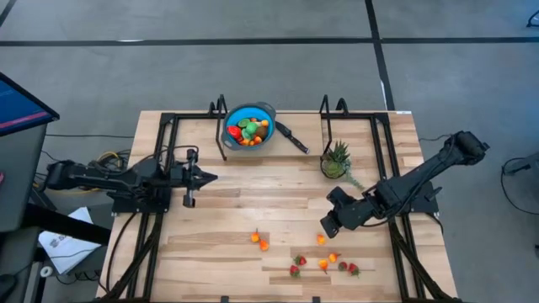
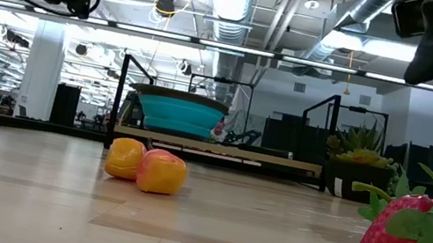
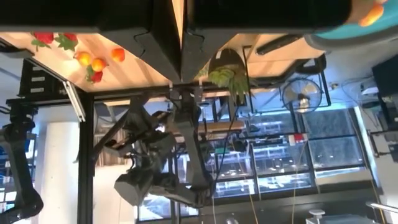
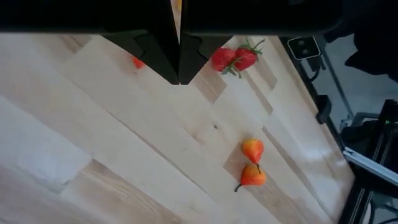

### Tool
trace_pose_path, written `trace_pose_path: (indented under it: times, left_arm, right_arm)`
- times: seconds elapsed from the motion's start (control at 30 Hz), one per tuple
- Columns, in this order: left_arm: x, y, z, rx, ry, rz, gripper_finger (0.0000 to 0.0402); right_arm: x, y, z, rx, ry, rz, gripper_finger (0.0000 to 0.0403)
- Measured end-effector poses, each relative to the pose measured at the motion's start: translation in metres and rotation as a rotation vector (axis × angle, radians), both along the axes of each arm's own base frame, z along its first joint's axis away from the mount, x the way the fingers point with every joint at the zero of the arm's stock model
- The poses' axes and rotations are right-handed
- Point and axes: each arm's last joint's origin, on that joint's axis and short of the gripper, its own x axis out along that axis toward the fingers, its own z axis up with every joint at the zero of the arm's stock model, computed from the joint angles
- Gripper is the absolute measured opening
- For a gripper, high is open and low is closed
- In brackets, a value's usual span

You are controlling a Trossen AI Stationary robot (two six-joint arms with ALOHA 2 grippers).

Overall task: Pick & Place Fruit
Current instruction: Put the pear into the basket

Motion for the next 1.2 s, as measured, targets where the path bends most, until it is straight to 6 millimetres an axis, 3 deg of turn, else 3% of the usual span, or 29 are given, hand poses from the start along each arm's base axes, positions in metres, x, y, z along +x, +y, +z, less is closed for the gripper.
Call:
trace_pose_path:
  times: [0.2, 0.5, 0.67, 0.9, 1.2]
  left_arm:
    - [-0.003, 0.000, -0.007, -0.021, 0.001, 0.002, 0.0004]
    - [-0.003, 0.000, -0.008, -0.028, -0.001, 0.003, 0.0004]
    - [-0.003, 0.000, -0.007, -0.028, -0.010, 0.003, 0.0004]
    - [-0.003, 0.000, -0.007, -0.028, -0.012, 0.003, 0.0004]
    - [-0.003, 0.000, -0.007, -0.028, -0.012, 0.003, 0.0004]
  right_arm:
    - [0.006, 0.004, 0.000, -0.025, -0.001, -0.009, 0.0000]
    - [0.042, 0.016, 0.000, -0.091, 0.032, 0.041, 0.0000]
    - [0.057, 0.009, -0.008, -0.079, 0.135, 0.056, 0.0008]
    - [0.069, 0.006, -0.025, 0.033, 0.273, 0.144, 0.0100]
    - [0.069, 0.009, -0.047, 0.173, 0.462, 0.033, 0.0228]
